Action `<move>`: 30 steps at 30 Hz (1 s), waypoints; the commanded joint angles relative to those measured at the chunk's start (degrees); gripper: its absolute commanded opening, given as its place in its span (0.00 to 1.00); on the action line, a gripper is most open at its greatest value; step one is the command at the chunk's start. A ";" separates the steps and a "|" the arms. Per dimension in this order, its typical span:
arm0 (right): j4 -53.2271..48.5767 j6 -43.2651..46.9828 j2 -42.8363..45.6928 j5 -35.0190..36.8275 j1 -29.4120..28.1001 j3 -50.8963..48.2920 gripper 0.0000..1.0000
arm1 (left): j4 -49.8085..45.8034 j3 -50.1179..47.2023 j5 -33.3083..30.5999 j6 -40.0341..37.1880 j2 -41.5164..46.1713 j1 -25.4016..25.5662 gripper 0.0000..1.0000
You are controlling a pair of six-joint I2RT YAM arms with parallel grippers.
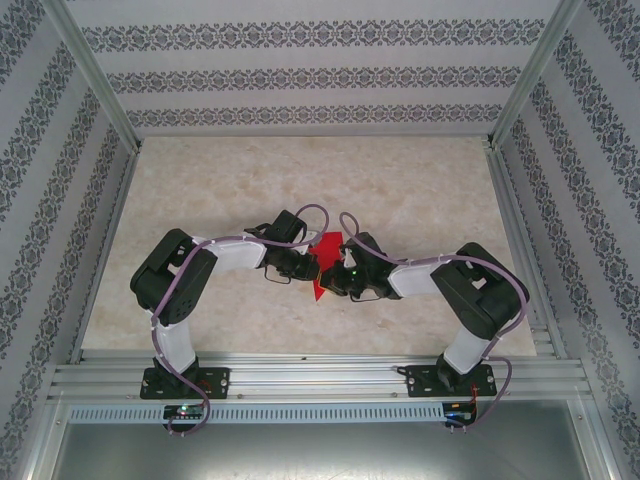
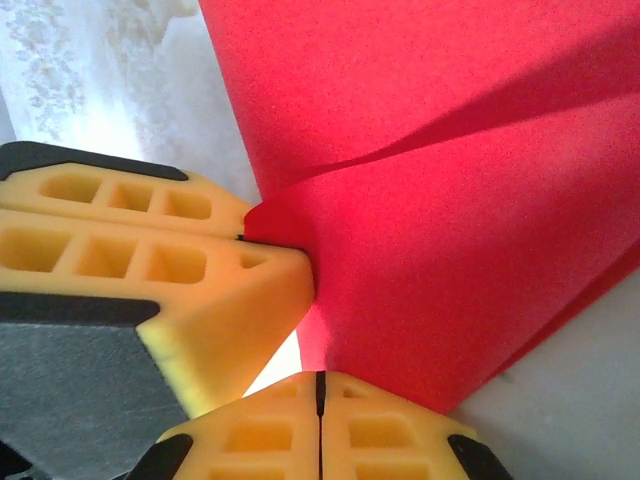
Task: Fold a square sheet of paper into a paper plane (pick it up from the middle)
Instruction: Third fold the triangle at the center of the table.
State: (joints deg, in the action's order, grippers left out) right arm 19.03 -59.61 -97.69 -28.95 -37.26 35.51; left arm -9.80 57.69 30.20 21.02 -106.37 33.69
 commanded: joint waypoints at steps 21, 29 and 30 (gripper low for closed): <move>-1.39 4.92 2.59 -2.70 6.05 3.43 0.06 | -4.52 0.00 -2.34 -1.59 -3.81 0.77 0.09; -0.58 5.73 -0.94 -2.20 6.75 2.98 0.06 | -4.88 0.27 -2.26 -1.68 -3.85 0.86 0.08; -0.40 5.80 -1.22 -2.41 6.80 3.06 0.06 | -4.96 0.30 -2.26 -1.61 -4.00 0.85 0.09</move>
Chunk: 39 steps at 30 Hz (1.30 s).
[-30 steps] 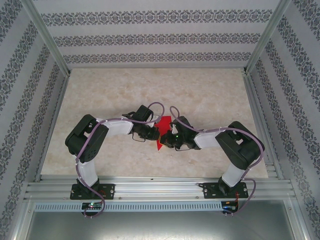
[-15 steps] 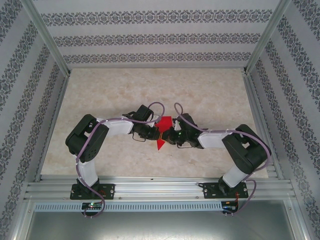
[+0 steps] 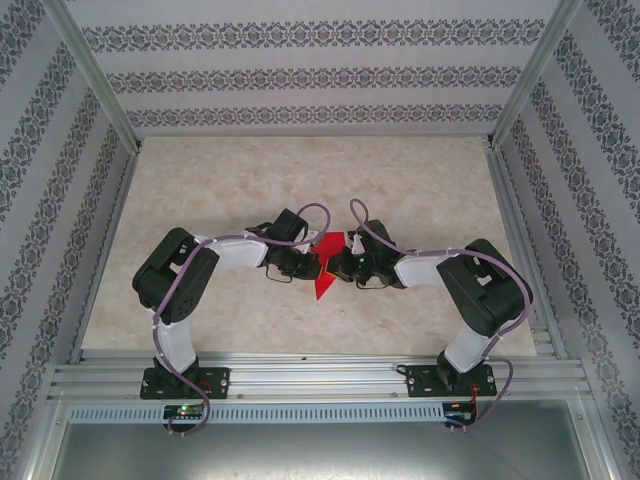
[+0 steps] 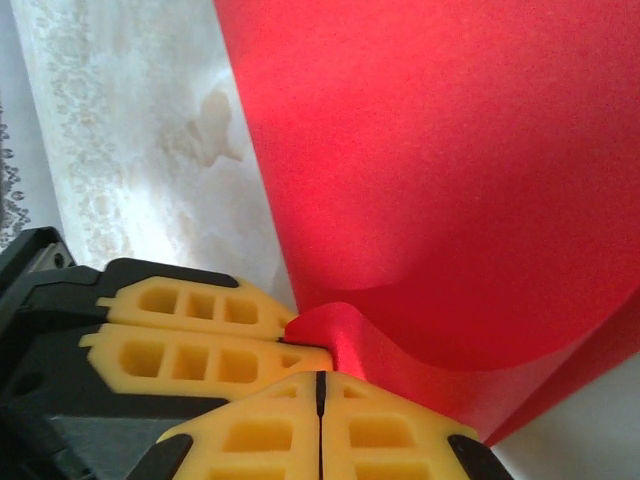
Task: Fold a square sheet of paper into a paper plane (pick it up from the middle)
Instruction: Third fold the triangle at the center of the table.
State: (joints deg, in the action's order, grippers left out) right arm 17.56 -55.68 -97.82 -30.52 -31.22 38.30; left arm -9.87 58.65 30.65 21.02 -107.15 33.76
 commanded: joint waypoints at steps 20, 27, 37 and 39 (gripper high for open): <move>-3.78 5.64 3.19 -2.36 4.92 2.17 0.08 | -6.04 -0.29 -3.78 -1.26 -3.41 0.78 0.06; 0.07 5.11 -1.43 -4.79 6.04 2.45 0.07 | -6.22 -0.23 -3.87 -1.25 -3.24 0.78 0.06; 0.17 4.65 -5.74 -3.74 6.77 1.55 0.07 | -6.22 -0.55 -4.11 -1.15 -3.04 0.77 0.06; 1.96 3.22 -4.03 -4.98 6.98 1.05 0.08 | -6.30 -0.46 -4.13 -1.07 -3.12 0.78 0.06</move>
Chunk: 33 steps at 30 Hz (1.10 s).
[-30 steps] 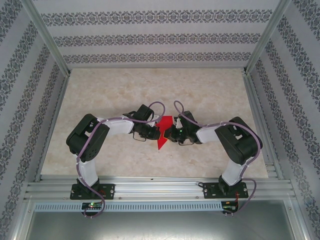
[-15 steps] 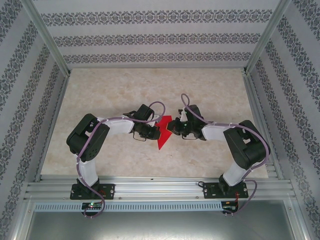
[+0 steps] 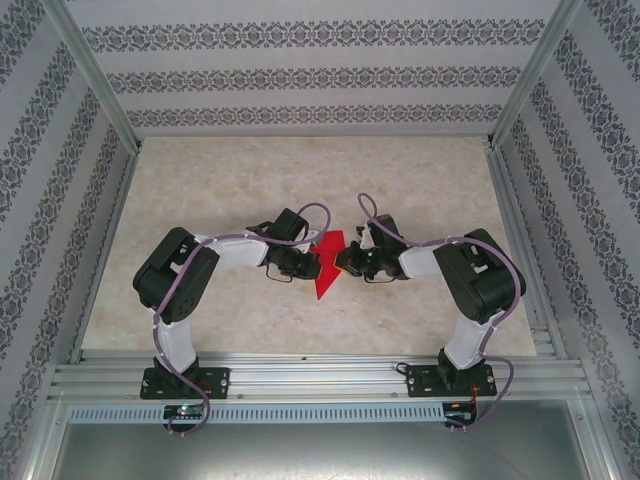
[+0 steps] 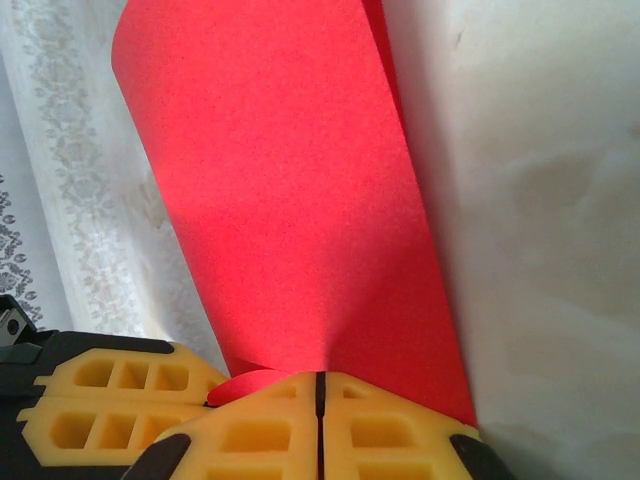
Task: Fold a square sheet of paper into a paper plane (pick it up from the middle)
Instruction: Third fold the triangle at the center of the table.
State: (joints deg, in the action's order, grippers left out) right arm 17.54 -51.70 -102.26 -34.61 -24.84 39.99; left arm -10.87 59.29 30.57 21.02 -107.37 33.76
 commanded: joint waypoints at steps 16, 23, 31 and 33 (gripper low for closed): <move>0.97 0.82 -1.08 -1.87 3.27 1.07 0.07 | -5.74 -0.84 -4.29 -1.16 -3.01 0.79 0.06; 0.77 1.14 -2.57 -1.22 3.35 0.26 0.07 | -5.83 -0.76 -4.23 -1.20 -3.10 0.78 0.06; -4.74 2.55 6.00 -0.99 3.00 1.85 0.07 | -6.33 -0.48 -4.37 -1.26 -3.01 0.78 0.06; -4.97 2.33 6.13 -0.90 1.82 1.78 0.07 | -6.50 -0.31 -4.36 -1.34 -2.87 0.78 0.06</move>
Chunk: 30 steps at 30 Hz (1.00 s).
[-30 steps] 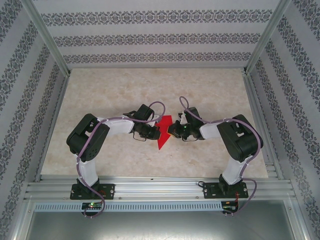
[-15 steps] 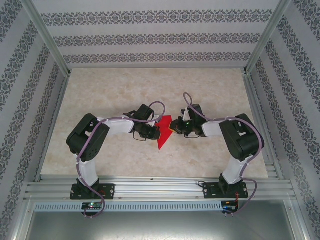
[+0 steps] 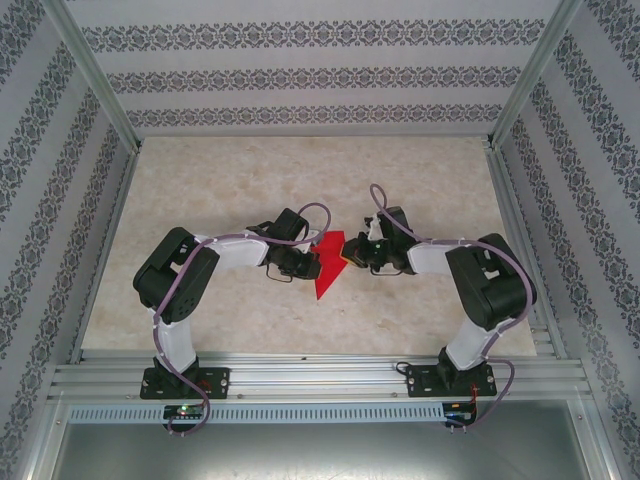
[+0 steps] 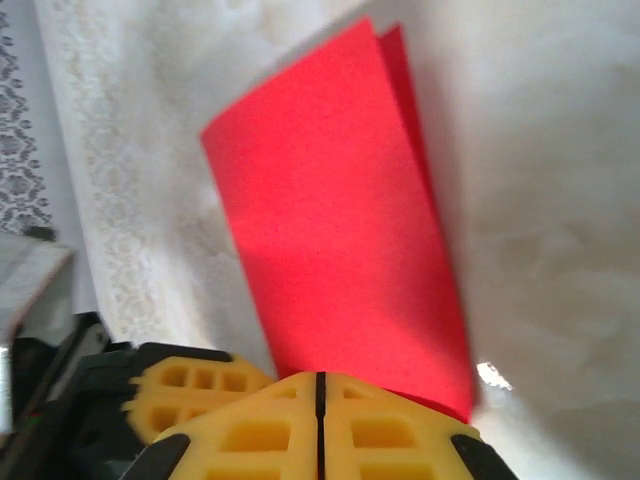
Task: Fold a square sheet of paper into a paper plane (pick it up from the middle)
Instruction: Third fold the triangle at the center of the table.
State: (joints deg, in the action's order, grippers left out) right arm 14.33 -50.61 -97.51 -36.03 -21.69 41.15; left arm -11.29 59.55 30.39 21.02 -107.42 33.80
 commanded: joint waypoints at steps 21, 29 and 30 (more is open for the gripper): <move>-2.16 0.11 -4.86 5.80 -5.02 -0.53 0.04 | -10.14 2.89 -8.71 1.28 4.85 0.74 0.33; -2.77 -0.45 -4.97 6.51 -5.11 -0.45 0.04 | -9.84 -0.54 -7.92 6.84 13.55 0.82 0.32; -2.86 -0.45 -4.97 6.58 -5.11 -0.45 0.04 | -8.33 -1.64 -5.14 8.01 13.94 1.12 0.28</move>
State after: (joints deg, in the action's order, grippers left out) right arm 12.88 -50.83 -101.67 -32.40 -26.41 41.50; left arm -19.40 60.62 21.89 25.96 -94.63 34.44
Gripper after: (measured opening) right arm 0.043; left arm 0.296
